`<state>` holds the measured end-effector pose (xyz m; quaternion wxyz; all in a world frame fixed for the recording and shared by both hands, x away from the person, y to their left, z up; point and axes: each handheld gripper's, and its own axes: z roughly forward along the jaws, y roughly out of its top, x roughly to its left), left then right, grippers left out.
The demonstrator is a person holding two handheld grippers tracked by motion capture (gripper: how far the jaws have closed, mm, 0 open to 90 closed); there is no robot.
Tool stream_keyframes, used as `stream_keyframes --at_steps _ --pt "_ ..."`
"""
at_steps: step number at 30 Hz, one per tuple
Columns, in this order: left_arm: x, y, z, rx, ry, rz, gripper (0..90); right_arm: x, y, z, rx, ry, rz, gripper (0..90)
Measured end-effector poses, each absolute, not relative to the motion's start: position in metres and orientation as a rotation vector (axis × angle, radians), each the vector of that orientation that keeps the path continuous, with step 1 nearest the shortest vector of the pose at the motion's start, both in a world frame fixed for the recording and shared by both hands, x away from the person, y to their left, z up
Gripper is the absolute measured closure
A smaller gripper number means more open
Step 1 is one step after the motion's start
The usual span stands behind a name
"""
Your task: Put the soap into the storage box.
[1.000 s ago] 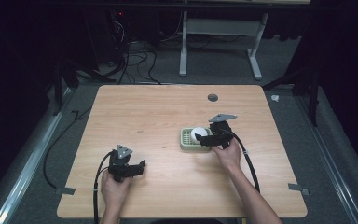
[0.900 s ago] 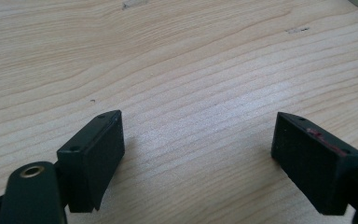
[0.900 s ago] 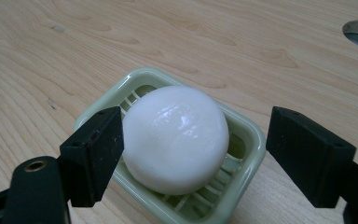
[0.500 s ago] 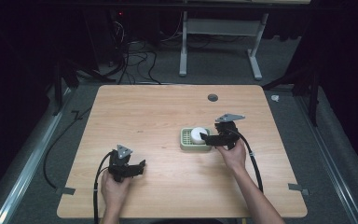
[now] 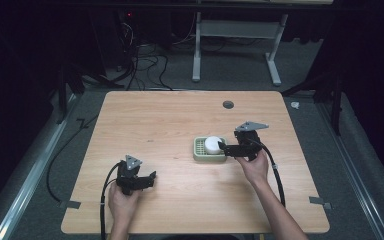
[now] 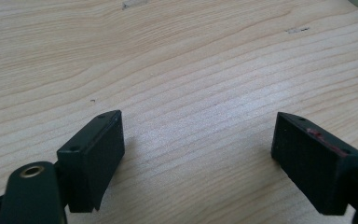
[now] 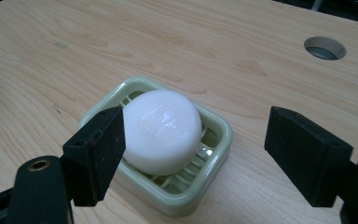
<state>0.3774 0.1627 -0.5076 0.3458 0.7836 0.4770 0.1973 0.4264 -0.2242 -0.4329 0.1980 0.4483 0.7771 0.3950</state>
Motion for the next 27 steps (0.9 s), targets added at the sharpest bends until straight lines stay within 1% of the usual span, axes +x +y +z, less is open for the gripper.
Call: stream_keyframes --at_steps 27 --pt "0.377 0.163 -0.508 2.033 1.239 0.511 17.6 0.407 -0.251 -0.422 1.273 2.098 1.126 22.3"
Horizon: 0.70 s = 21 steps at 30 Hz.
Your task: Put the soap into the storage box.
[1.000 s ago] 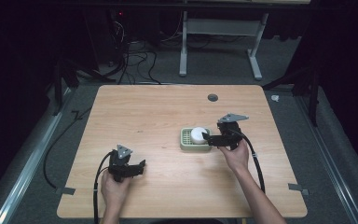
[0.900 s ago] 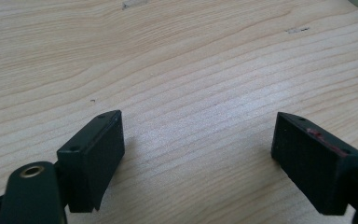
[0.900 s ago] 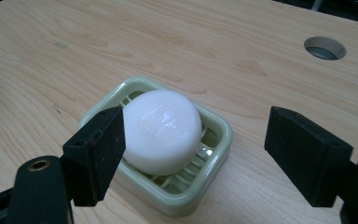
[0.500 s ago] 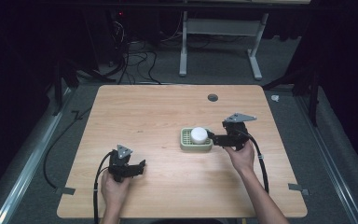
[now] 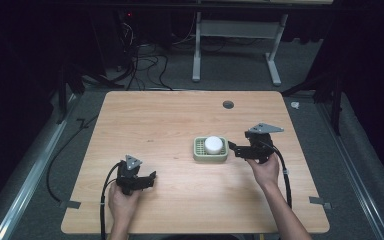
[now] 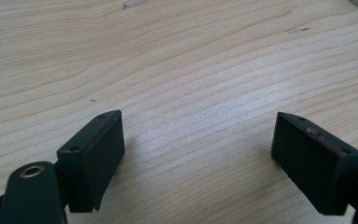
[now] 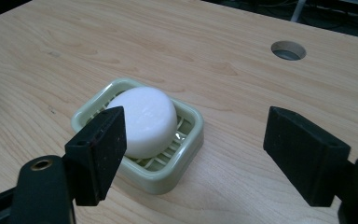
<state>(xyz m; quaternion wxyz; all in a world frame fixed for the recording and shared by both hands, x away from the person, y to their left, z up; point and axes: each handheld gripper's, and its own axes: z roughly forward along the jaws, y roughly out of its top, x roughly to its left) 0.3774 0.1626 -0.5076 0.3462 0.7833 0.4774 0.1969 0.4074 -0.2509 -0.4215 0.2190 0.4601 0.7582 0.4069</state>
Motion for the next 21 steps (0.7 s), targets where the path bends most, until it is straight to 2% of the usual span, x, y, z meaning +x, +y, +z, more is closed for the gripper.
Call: stream_keyframes --at_steps 21 --pt "0.377 0.163 -0.508 2.033 1.239 0.511 17.6 0.39 -0.273 -0.42 1.33 2.045 1.137 22.7"
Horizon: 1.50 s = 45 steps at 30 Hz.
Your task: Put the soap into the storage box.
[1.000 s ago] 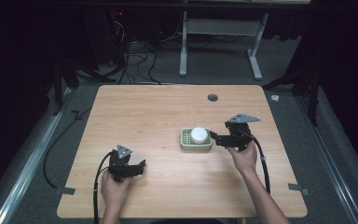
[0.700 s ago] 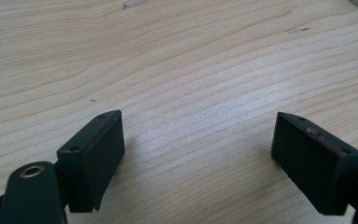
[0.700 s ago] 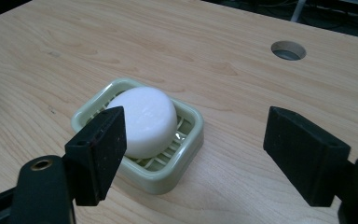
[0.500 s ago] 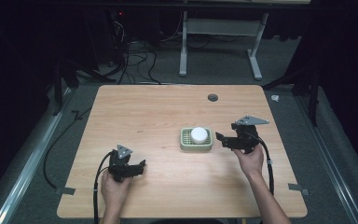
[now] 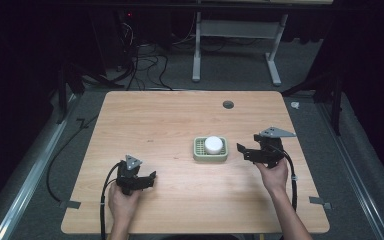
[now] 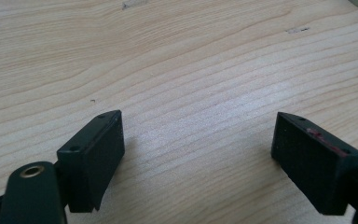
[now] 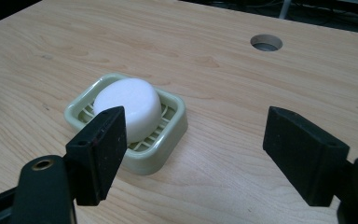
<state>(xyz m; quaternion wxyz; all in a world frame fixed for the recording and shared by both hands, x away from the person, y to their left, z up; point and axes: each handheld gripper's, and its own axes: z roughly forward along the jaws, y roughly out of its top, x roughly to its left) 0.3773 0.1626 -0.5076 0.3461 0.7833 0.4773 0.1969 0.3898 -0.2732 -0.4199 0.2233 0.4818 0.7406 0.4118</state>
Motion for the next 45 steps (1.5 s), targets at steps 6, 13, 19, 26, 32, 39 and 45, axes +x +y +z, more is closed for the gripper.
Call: stream_keyframes --at_steps 6,13,19,26,32,39,45 --pt "0.377 0.163 -0.508 2.033 1.239 0.511 17.6 0.386 -0.276 -0.421 1.34 2.033 1.144 22.7" --pt "0.377 0.163 -0.508 2.033 1.239 0.511 17.6 0.379 -0.279 -0.422 1.339 2.027 1.146 22.7" --pt "0.377 0.163 -0.508 2.033 1.239 0.511 17.6 0.374 -0.28 -0.424 1.331 2.024 1.132 22.8" --pt "0.377 0.163 -0.508 2.032 1.239 0.511 17.6 0.368 -0.281 -0.428 1.343 2.019 1.128 22.8" --pt "0.377 0.163 -0.508 2.032 1.239 0.511 17.7 0.364 -0.281 -0.43 1.344 2.019 1.133 22.9" --pt "0.377 0.163 -0.508 2.033 1.239 0.511 17.7 0.359 -0.282 -0.433 1.329 2.019 1.113 23.0" --pt "0.377 0.163 -0.508 2.032 1.239 0.51 17.6 0.354 -0.283 -0.437 1.348 2.017 1.114 23.3"
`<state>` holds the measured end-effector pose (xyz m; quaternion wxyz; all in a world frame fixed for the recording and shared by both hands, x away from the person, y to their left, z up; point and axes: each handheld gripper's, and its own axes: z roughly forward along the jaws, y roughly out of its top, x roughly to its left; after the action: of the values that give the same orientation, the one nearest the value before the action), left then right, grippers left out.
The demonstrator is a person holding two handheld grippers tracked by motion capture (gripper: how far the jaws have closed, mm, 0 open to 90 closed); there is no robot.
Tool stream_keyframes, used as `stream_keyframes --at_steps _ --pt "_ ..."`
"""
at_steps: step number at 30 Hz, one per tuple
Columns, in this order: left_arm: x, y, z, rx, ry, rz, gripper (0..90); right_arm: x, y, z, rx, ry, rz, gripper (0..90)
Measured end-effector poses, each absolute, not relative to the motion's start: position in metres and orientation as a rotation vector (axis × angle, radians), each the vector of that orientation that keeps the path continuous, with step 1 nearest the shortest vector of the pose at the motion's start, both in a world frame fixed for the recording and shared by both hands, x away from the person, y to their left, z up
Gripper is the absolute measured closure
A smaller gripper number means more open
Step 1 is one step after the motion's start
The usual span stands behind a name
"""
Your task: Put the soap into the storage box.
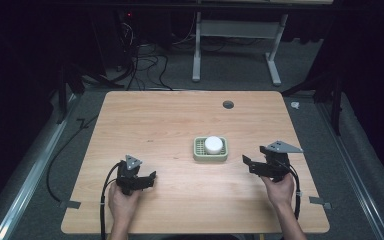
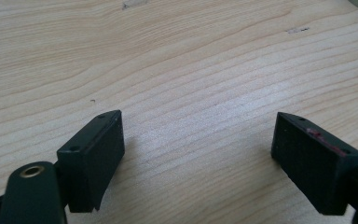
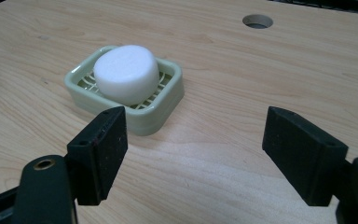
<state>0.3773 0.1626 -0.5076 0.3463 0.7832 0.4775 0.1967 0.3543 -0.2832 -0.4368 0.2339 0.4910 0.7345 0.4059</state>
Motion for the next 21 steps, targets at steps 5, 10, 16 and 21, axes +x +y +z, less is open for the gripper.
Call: stream_keyframes --at_steps 5,10,16,21 --pt "0.377 0.163 -0.508 2.032 1.239 0.51 17.6 0.352 -0.283 -0.44 1.348 2.024 1.113 23.4" --pt "0.377 0.163 -0.508 2.032 1.239 0.51 17.6 0.351 -0.282 -0.443 1.359 2.028 1.111 23.5" --pt "0.377 0.163 -0.508 2.032 1.239 0.51 17.7 0.349 -0.28 -0.447 1.362 2.04 1.111 23.5" --pt "0.377 0.163 -0.508 2.032 1.239 0.51 17.6 0.348 -0.279 -0.45 1.362 2.042 1.114 23.7"
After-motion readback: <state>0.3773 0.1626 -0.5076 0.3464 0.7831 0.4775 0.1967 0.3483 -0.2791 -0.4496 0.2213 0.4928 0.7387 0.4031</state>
